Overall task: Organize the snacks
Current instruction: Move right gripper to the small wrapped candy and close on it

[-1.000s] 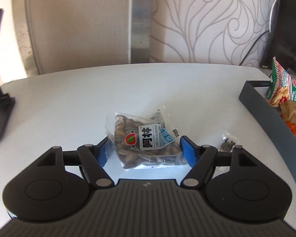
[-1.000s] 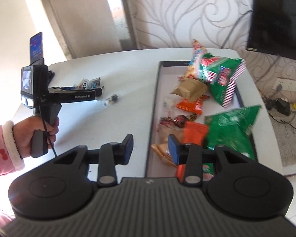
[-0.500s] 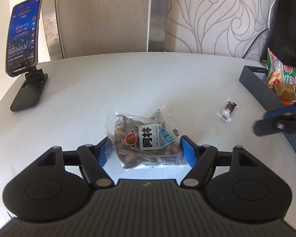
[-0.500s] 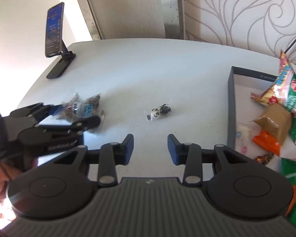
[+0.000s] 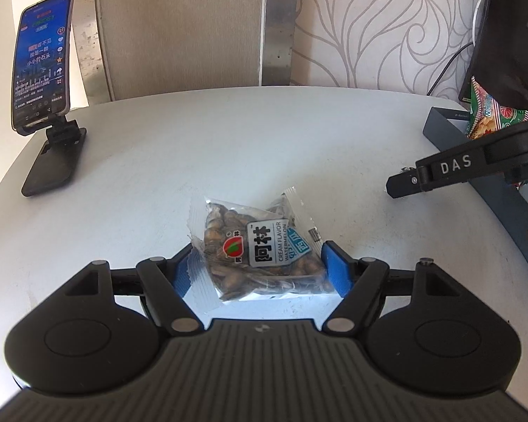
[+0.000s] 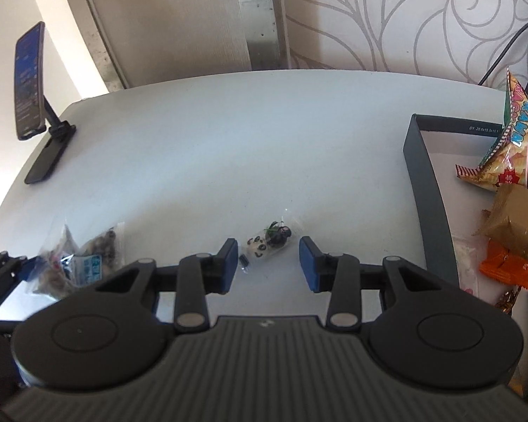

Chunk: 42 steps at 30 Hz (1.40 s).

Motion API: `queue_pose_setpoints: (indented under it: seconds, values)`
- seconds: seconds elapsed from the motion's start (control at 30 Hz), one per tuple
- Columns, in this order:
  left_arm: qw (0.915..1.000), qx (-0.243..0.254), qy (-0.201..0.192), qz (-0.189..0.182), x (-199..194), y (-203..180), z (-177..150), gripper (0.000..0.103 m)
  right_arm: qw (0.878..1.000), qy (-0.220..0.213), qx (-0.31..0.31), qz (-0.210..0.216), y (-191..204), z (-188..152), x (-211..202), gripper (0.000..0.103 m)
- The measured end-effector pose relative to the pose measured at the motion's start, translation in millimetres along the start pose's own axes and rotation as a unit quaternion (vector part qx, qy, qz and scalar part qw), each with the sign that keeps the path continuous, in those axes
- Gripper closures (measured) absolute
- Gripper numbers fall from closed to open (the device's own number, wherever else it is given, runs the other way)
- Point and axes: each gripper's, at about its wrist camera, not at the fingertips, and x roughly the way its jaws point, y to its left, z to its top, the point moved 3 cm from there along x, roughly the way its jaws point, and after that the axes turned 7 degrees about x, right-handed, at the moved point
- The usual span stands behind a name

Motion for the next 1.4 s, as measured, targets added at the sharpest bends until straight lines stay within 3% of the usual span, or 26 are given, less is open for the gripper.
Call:
queue_pose_setpoints:
  seconds: [0.13, 0.3, 0.4, 0.47, 0.57, 1.03, 1.13, 1.27, 1.4]
  values:
    - [1.0, 0.003, 0.001, -0.002, 0.9, -0.3, 0.3, 0.026, 1.0, -0.002, -0.004, -0.011, 7.2, 4.4, 6.5, 0.061]
    - [1.0, 0.006, -0.001, -0.003, 1.4, -0.3, -0.7, 0.025, 0.998, -0.013, -0.057, -0.016, 15.7, 2.7, 10.4, 0.061]
    - [1.0, 0.009, 0.0, -0.002, 2.0, -1.5, -0.6, 0.024, 0.997, -0.013, -0.077, -0.006, 16.4, 1.3, 8.2, 0.068]
    - [0.9999, 0.01, 0.0, -0.003, 2.0, -1.9, -0.6, 0.023, 0.996, -0.01, -0.086, 0.0, 18.0, 0.1, 6.3, 0.08]
    - [0.9999, 0.012, 0.0, -0.002, 2.1, -3.0, -0.3, 0.022, 0.995, -0.008, -0.104, 0.001, 22.6, -4.2, 2.5, 0.085]
    - [0.9999, 0.013, -0.003, -0.002, 1.9, -4.3, -0.4, 0.021, 0.995, 0.01, -0.099, 0.024, 6.9, -22.7, -18.6, 0.088]
    - [0.9999, 0.013, -0.003, -0.003, 1.6, -3.8, -0.8, 0.021, 0.999, 0.015, -0.045, 0.025, 0.5, -15.5, -19.3, 0.084]
    - [0.9999, 0.017, -0.003, -0.002, 0.5, -4.8, -1.9, 0.021, 1.0, -0.006, 0.001, -0.002, -0.4, -0.2, -10.8, 0.052]
    - [0.9998, 0.02, -0.002, -0.004, 0.4, -4.8, -1.3, 0.021, 1.0, -0.007, 0.02, -0.017, 9.2, 8.4, 5.0, 0.054]
